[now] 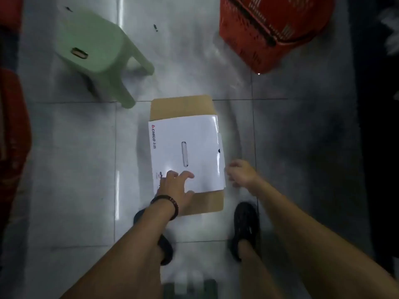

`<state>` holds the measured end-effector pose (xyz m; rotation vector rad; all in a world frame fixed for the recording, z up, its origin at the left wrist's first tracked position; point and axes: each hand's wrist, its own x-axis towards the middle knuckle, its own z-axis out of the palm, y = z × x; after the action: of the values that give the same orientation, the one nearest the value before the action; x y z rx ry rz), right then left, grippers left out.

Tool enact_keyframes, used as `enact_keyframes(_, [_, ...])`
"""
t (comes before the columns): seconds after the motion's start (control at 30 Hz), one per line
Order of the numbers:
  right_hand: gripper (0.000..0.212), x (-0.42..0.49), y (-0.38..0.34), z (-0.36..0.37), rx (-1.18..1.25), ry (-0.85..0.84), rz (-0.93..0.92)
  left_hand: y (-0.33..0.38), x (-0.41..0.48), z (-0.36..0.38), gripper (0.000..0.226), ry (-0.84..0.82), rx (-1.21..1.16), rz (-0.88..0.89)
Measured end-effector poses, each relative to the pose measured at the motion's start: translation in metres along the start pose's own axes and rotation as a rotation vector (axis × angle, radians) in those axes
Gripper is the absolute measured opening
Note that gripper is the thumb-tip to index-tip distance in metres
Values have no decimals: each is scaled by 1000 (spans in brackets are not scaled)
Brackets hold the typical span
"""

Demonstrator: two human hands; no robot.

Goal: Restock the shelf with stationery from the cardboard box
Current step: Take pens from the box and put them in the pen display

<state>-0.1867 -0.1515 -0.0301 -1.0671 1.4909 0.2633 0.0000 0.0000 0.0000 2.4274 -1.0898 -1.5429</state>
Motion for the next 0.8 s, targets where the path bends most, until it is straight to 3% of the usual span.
enact_keyframes(0.07, [27, 37, 21, 23, -55, 45, 11, -15, 30, 22, 62, 38, 24, -3])
enact_keyframes(0.2, [18, 81, 63, 67, -3, 90, 65, -49, 86, 74, 104, 75, 208, -71])
enact_keyframes(0.33, [82, 105, 93, 98, 50, 180, 91, -72, 101, 118, 126, 109, 352, -84])
enact_keyframes(0.37, [77, 100, 87, 101, 57, 224, 75, -76, 102, 125, 128, 137, 334, -78])
enact_keyframes(0.43, [35, 83, 76, 100, 122, 255, 3, -79, 101, 132, 132, 212, 246, -35])
enact_keyframes(0.47, [18, 75, 72, 97, 177, 226, -50, -82, 100, 133, 132, 263, 197, -15])
enact_keyframes(0.53, [11, 48, 66, 94, 214, 135, -175, -89, 91, 131, 130, 341, 113, 0])
enact_keyframes(0.6, [35, 20, 61, 95, 244, -34, -263, -97, 77, 127, 130, 389, -4, 14])
enact_keyframes(0.67, [59, 4, 61, 102, 352, -219, -280, -107, 56, 111, 107, 497, -281, 37])
enact_keyframes(0.73, [57, 7, 66, 112, 345, -170, -327, -134, 41, 96, 78, 619, -430, -26])
enact_keyframes(0.8, [26, 25, 72, 126, -10, 72, -421, -164, 24, 79, 61, 520, -422, -210])
